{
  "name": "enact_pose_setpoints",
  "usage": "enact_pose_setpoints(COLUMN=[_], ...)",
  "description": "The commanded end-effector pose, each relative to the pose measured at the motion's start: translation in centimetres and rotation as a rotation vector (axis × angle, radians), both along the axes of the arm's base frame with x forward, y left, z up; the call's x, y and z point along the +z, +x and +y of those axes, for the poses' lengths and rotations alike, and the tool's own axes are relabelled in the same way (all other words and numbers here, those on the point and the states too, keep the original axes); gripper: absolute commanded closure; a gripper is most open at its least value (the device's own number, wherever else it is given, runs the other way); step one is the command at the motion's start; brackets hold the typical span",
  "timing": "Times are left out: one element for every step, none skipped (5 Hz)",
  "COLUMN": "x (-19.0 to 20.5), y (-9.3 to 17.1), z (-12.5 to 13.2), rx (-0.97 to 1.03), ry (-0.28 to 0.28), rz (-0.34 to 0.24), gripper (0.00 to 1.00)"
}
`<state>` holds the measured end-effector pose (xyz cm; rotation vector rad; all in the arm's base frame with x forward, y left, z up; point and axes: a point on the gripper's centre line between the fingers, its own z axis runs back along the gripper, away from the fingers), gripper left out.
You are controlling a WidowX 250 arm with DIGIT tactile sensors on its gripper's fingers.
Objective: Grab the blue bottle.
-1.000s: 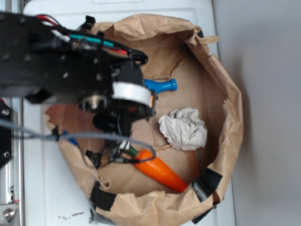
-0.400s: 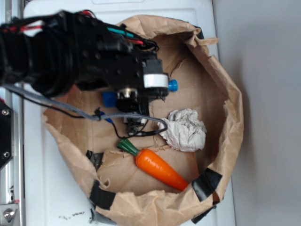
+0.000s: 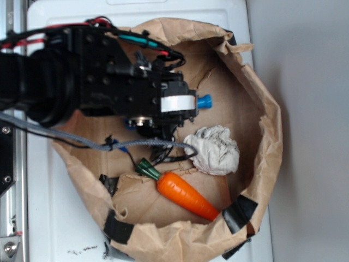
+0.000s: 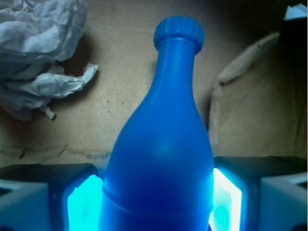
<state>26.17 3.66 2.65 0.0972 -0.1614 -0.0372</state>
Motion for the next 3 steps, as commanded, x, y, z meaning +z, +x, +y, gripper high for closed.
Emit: enact_pose_setpoints(x=[10.3, 12.5, 13.0], y=[0.9, 0.6, 0.2], z=[-1.7, -1.8, -1.9], rx=[0.008, 0.007, 0.009], ry=[-0.166, -0.183, -0.183], rz=[-0.023, -0.019, -0.020], gripper=[1.00, 1.00, 1.00])
